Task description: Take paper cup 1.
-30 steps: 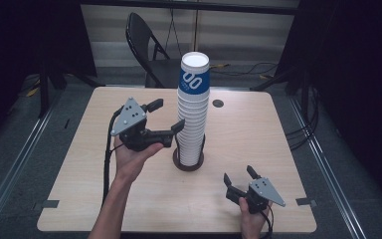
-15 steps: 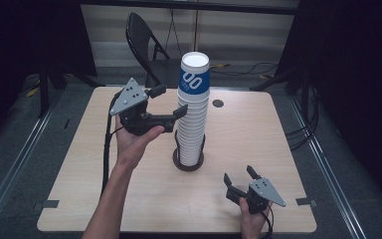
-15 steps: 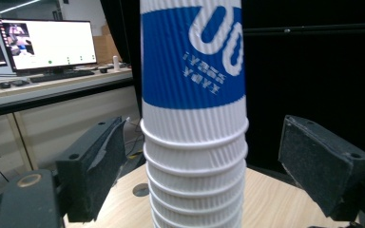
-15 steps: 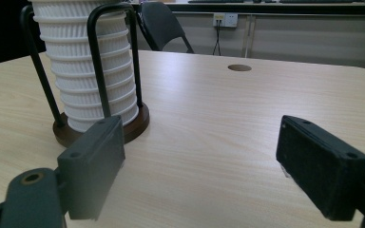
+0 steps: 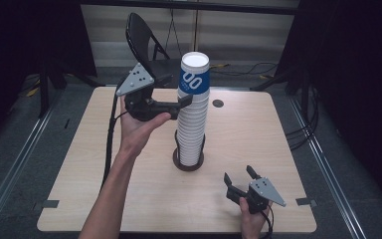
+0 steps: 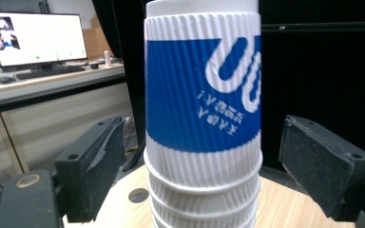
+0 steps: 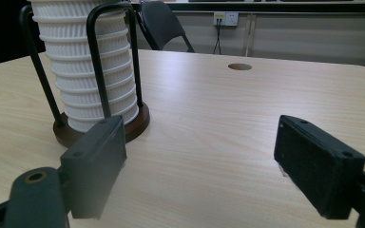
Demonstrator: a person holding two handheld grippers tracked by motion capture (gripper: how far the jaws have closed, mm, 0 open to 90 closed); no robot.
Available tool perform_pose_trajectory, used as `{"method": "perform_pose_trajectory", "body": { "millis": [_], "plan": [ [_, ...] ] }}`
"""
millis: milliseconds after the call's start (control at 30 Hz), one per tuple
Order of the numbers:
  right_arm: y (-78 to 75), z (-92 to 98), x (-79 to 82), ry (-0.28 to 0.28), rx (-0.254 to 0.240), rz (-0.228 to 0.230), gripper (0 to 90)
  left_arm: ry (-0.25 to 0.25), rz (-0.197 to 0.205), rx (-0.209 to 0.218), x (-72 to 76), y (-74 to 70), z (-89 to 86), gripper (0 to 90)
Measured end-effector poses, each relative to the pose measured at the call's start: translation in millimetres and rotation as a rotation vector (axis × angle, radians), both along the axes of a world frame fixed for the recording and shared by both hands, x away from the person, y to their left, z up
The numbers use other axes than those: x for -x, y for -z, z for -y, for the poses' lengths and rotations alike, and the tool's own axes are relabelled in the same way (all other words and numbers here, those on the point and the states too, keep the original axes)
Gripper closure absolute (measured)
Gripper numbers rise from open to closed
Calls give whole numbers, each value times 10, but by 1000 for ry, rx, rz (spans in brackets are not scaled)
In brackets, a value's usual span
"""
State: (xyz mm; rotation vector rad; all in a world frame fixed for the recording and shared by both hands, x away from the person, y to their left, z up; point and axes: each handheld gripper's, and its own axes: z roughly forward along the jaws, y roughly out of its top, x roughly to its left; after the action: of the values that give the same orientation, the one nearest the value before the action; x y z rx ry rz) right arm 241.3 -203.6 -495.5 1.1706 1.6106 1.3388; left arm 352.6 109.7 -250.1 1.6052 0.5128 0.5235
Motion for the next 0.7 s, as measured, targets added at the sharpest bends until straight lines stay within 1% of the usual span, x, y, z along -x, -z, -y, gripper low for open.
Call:
{"method": "perform_pose_trajectory", "body": {
  "millis": [33, 67, 133, 167, 233, 300, 333, 367, 400, 433, 567, 600, 633, 667, 700],
  "plan": [
    [0, 0, 0, 0, 0, 0, 175, 0, 0, 0, 0, 0, 0, 159],
    [-1, -2, 1, 2, 2, -1, 175, -9, 5, -30, -20, -35, 48, 157],
    [0, -4, 1, 0, 2, -1, 176, -2, 9, -26, -29, -52, 60, 157],
    [-1, -6, 2, 2, 6, -1, 176, 10, 17, -23, -37, -72, 81, 157],
    [-1, -7, 1, 1, 7, -2, 177, 4, 20, -27, -63, -93, 108, 154],
    [-1, -5, 2, 2, 5, -1, 177, 17, 4, -24, -118, -103, 129, 155],
    [-1, -5, 4, 2, 4, 0, 177, 21, -2, -19, -153, -104, 143, 154],
    [0, -8, 4, 5, 4, 3, 177, 34, -11, -5, -182, -101, 148, 153],
    [0, -9, 5, 3, 9, 2, 177, 61, -25, 24, -236, -89, 154, 153],
    [0, -11, 4, 4, 9, 3, 177, 62, -30, 23, -257, -84, 164, 154],
    [0, -3, 6, 3, 2, 3, 177, 70, -39, 18, -301, -73, 204, 153],
    [0, 1, 6, 1, -3, 3, 177, 67, -39, 6, -312, -71, 239, 152],
    [0, 1, 6, 1, -3, 3, 177, 67, -39, 6, -312, -71, 239, 152],
    [2, -4, 6, 4, 1, 6, 177, 66, -36, -16, -324, -69, 267, 153],
    [1, -5, 6, 4, 2, 5, 177, 60, -41, -22, -332, -65, 285, 153]
  ]
}}
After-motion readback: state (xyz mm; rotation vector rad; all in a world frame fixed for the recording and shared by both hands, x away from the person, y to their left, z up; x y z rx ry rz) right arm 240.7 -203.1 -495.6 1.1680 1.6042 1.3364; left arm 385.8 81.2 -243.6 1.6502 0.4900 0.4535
